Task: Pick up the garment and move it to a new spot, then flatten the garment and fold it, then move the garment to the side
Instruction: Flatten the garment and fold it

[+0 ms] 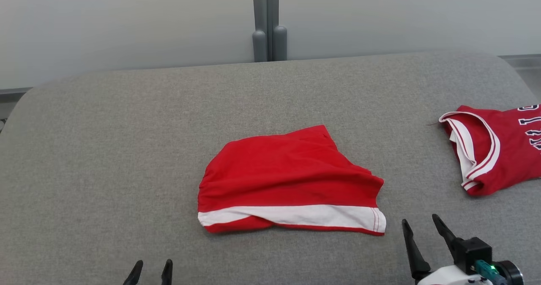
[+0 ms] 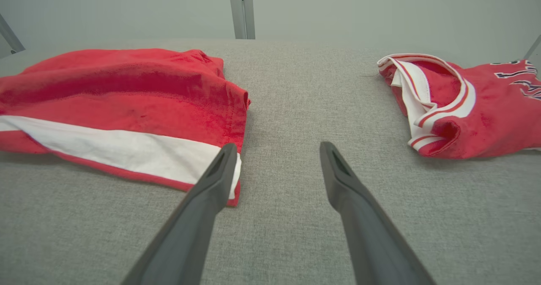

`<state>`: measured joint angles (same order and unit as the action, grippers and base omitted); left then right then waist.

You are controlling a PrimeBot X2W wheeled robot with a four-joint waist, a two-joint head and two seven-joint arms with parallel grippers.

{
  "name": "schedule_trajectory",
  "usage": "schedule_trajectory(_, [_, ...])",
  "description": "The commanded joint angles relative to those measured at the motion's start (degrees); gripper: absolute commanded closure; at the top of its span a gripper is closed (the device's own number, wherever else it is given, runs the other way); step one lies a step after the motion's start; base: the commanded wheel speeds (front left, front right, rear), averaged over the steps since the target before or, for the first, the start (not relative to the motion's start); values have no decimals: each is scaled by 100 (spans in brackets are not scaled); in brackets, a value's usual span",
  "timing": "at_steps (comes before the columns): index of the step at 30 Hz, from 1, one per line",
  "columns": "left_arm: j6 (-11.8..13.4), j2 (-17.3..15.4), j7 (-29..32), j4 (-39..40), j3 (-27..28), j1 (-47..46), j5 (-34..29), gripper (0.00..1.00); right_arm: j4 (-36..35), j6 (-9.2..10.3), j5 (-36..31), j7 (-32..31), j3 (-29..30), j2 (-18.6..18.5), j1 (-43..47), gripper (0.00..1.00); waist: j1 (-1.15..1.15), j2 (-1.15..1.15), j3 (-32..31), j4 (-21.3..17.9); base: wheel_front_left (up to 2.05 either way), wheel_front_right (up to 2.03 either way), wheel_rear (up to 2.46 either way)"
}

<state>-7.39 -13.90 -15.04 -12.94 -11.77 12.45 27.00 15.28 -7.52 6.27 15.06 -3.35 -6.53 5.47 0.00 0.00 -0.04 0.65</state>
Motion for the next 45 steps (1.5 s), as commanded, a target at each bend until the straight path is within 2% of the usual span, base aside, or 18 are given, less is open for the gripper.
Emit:
schedule_trajectory(1, [-14,-77,101,-133,-164,-284,169,0,250,7,42,14,-153,-35,-243,0,0,0,123,-65,0,0,0])
schedule_trajectory(8, [-14,-340,753,-545,-1136,-1283,701,0,1160,8,283,-425,-716,-73,-1084,0,0,0,351,-31,0,0,0])
schedule_trajectory(17, [-14,-432,707,-988,-1719,-1969,1061,0,1535,8,615,-618,-1201,-53,-1472,0,0,0,494,-73,0,0,0])
schedule_trajectory(21, [-14,-469,620,-1197,-1908,-2178,1199,0,1668,8,699,-555,-1284,-32,-1602,16,0,0,559,-104,0,0,0])
schedule_trajectory(23, [-14,-494,561,-1283,-1981,-2281,1275,0,1730,8,718,-511,-1317,-26,-1653,27,0,0,586,-106,0,0,0])
schedule_trajectory(24, [-14,-503,534,-1324,-2022,-2332,1308,0,1756,8,724,-481,-1331,-19,-1668,27,0,0,599,-105,0,0,0])
schedule_trajectory(26, [-14,-509,480,-1400,-2094,-2417,1365,0,1803,8,731,-437,-1362,-6,-1697,23,0,0,617,-100,0,0,0])
schedule_trajectory(29, [-15,-535,409,-1495,-2187,-2515,1452,0,1862,8,732,-375,-1398,3,-1734,7,0,0,630,-100,0,0,0])
schedule_trajectory(30, [-15,-543,370,-1525,-2217,-2542,1466,0,1882,8,740,-368,-1409,7,-1741,8,0,0,633,-100,0,0,0])
schedule_trajectory(31, [-15,-549,361,-1559,-2246,-2565,1488,0,1906,8,757,-359,-1415,15,-1744,12,0,0,635,-100,0,0,0])
schedule_trajectory(33, [-15,-563,325,-1620,-2295,-2602,1513,0,1947,8,762,-341,-1438,19,-1753,32,0,0,639,-100,0,0,0])
schedule_trajectory(36, [-15,-583,271,-1687,-2379,-2651,1577,0,2003,8,774,-314,-1474,21,-1783,48,0,0,636,-104,0,0,0])
schedule_trajectory(37, [-15,-589,263,-1707,-2410,-2667,1595,0,2010,8,783,-304,-1492,23,-1790,49,0,0,636,-102,0,0,0])
schedule_trajectory(41, [-15,-611,318,-1708,-2594,-2721,1753,0,2048,8,836,-268,-1555,4,-1798,45,0,0,635,-92,0,0,0])
schedule_trajectory(42, [-15,-632,311,-1705,-2623,-2737,1781,0,2052,8,834,-263,-1568,0,-1805,40,0,0,634,-91,0,0,0])
schedule_trajectory(43, [-15,-641,299,-1708,-2652,-2748,1814,0,2058,8,835,-252,-1580,-6,-1815,29,0,0,633,-91,0,0,0])
schedule_trajectory(45, [-15,-648,288,-1725,-2710,-2760,1852,0,2066,8,844,-230,-1585,-15,-1829,15,0,0,626,-95,0,0,0])
